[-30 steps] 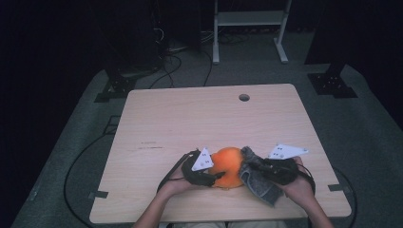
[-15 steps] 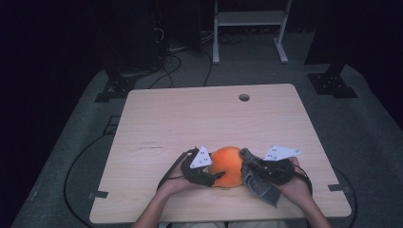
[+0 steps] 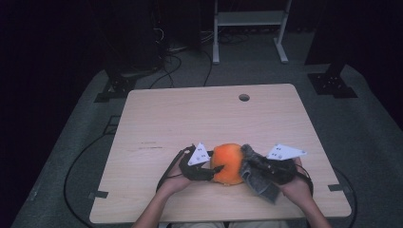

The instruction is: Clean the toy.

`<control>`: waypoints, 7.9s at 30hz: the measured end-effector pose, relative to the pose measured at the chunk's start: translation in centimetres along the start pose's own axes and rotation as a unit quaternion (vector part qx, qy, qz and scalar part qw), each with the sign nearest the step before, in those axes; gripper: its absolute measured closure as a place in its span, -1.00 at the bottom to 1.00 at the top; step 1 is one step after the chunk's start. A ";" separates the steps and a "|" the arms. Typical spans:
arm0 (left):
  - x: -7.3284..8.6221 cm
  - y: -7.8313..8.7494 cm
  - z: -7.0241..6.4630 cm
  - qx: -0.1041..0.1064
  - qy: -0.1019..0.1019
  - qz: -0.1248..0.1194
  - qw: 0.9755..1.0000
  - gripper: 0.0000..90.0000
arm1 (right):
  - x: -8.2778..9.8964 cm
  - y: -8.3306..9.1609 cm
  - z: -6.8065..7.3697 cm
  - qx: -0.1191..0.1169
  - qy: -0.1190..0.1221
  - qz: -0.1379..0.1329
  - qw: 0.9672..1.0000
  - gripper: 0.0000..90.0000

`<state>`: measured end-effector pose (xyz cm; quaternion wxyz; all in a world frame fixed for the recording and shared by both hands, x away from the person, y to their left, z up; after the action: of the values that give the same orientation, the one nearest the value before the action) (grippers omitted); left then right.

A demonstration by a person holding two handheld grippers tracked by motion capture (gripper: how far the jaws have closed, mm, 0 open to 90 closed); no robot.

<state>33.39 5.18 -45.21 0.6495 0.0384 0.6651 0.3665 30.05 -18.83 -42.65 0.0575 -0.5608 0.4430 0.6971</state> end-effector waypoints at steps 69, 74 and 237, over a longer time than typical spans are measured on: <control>-1.3 -0.8 -2.9 -0.005 -0.081 0.011 0.997 -0.07 | -2.7 -0.1 1.7 -0.008 0.043 -0.014 0.999 0.67; -1.3 -0.9 -3.2 -0.004 -0.099 0.009 0.995 -0.05 | -2.3 -0.6 1.0 -0.001 0.036 0.000 0.999 0.67; -1.4 0.4 -0.8 0.048 -0.042 -0.029 0.998 -0.23 | -0.6 -0.1 0.0 -0.007 -0.017 0.007 1.000 0.69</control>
<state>32.75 4.36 -43.92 0.6846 0.0654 0.6552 0.3128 30.27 -18.54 -42.23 0.0565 -0.5460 0.4411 0.7100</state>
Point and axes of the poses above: each handheld gripper's, and its own axes: y roughly backward along the jaws, x roughly out of its underside, z roughly to its left, the point moved 3 cm from there along -y, roughly forward along the jaws, and after that the axes turned 2 degrees about z, right-handed, at the moved point
